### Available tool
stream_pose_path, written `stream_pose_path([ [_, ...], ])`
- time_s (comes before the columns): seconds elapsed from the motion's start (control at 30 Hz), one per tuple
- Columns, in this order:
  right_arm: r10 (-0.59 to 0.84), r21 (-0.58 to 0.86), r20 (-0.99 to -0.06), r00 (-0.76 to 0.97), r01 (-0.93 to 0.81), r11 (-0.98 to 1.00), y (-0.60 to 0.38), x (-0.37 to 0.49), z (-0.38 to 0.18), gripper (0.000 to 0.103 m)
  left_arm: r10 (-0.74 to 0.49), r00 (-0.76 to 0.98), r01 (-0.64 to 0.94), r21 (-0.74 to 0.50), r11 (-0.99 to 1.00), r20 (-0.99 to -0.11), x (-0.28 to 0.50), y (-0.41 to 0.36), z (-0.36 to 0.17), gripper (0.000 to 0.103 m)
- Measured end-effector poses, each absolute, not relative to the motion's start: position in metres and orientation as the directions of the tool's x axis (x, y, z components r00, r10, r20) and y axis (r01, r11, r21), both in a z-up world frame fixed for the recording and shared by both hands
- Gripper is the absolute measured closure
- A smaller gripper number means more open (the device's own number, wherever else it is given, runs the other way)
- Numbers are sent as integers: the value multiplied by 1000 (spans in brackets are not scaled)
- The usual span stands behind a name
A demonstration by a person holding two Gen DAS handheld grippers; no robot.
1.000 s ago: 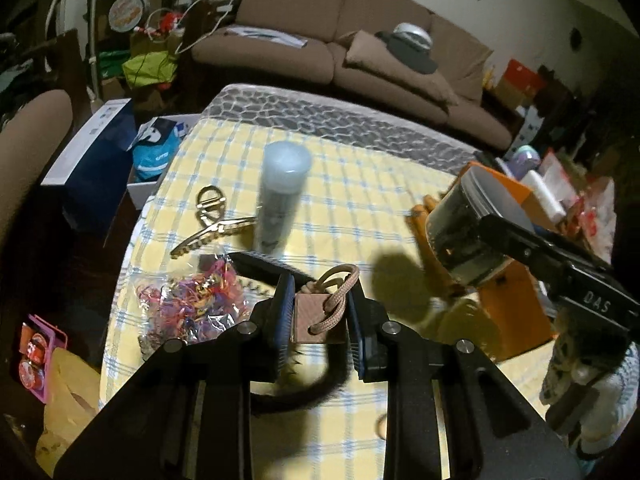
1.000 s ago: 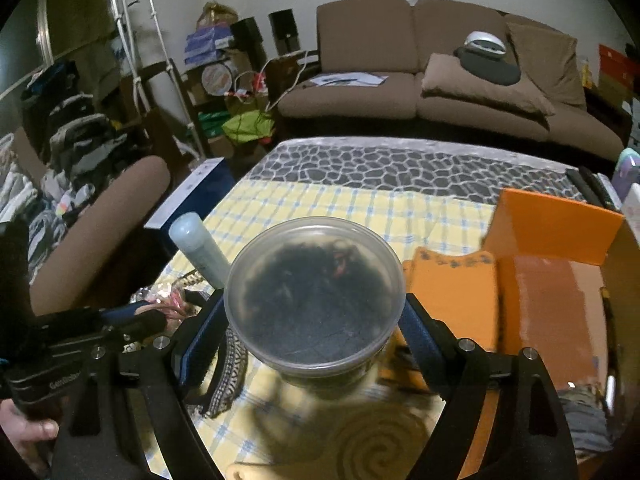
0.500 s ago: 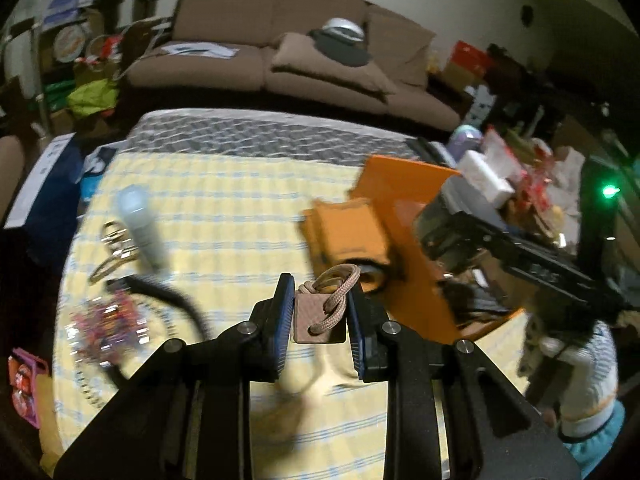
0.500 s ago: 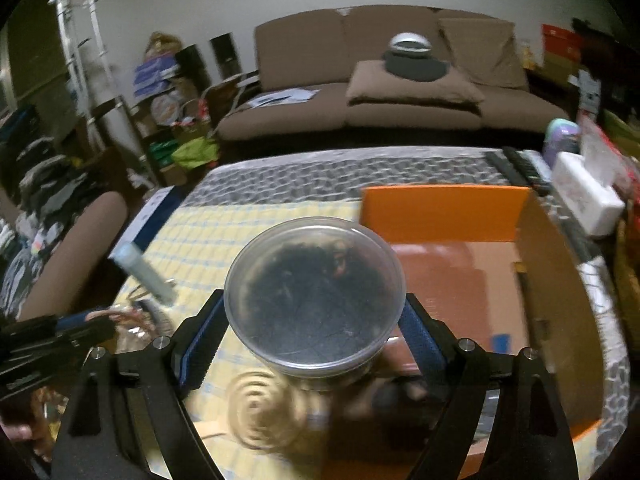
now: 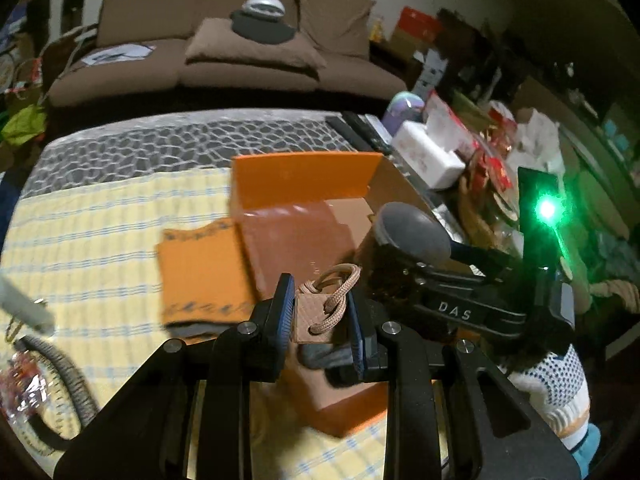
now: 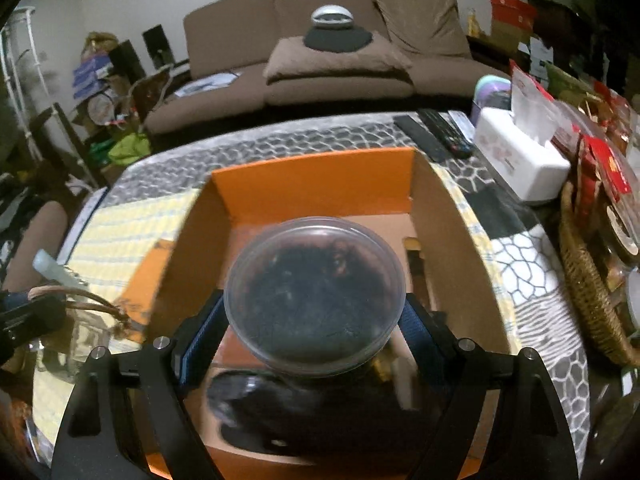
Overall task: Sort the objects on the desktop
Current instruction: 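Carry both into the orange box and open both tools to release them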
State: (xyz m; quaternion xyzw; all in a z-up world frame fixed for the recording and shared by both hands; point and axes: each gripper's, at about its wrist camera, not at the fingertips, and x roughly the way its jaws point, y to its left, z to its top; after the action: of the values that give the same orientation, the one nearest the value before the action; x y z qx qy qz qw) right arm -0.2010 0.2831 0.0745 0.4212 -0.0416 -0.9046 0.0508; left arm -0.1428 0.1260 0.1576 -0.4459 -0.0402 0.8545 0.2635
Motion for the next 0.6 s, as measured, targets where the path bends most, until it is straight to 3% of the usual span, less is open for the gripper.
stream_pose_path([
  [0.6, -101, 140, -844, -527, -34, -989, 316, -223, 42, 17, 348, -371, -424, -176, -888, -861, -184, 201, 87, 80],
])
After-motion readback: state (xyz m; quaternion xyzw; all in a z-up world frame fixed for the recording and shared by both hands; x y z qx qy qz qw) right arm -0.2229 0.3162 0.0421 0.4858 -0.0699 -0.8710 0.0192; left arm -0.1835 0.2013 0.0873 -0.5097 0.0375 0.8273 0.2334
